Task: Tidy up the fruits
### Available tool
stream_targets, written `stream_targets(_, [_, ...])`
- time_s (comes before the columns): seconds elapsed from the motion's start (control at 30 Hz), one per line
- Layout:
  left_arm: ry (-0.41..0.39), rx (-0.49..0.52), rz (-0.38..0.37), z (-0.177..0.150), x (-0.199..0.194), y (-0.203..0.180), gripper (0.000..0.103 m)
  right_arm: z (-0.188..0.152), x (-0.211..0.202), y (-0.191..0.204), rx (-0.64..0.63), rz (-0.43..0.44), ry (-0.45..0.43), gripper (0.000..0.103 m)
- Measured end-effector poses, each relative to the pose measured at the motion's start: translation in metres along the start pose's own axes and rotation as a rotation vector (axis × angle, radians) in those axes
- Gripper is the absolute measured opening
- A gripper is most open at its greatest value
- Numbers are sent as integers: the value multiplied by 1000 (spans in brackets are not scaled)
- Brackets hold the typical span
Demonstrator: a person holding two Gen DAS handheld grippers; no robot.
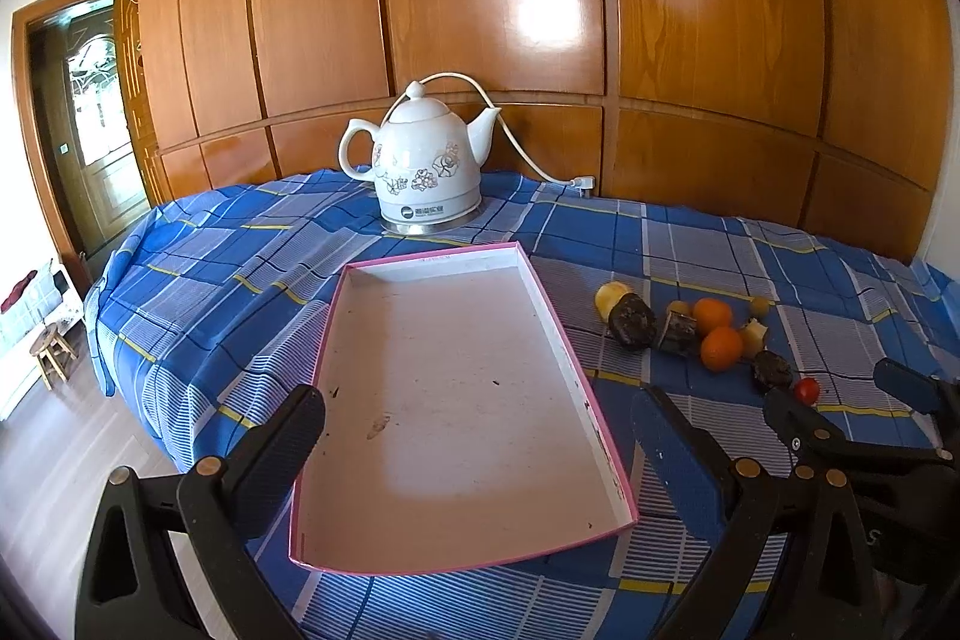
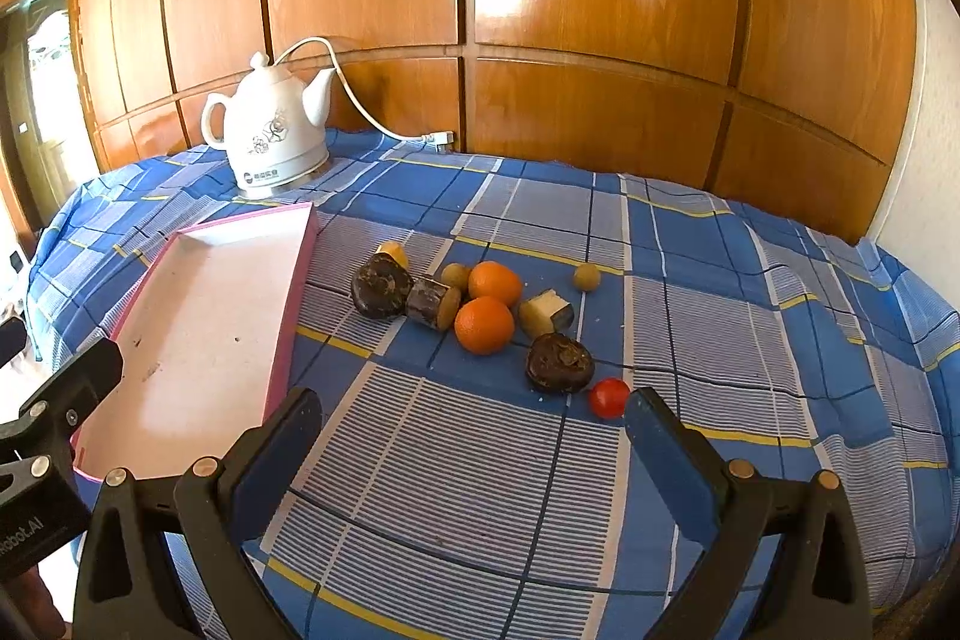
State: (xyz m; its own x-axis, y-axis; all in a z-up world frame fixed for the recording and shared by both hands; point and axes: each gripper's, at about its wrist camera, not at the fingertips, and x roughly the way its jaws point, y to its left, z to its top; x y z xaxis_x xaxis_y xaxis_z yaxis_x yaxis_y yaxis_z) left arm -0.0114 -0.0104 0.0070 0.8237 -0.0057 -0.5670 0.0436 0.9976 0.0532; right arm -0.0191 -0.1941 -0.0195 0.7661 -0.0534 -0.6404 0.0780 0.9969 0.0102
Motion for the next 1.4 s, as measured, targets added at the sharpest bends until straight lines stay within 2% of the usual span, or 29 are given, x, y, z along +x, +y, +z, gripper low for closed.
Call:
stream_targets(0.47, [-8, -45, 30, 2, -2, 12, 103, 0, -1, 3, -7, 11, -15, 103])
stream_targets(1.4, [4, -42, 14, -1, -2, 8, 103, 0, -5, 4, -21, 13, -36, 103])
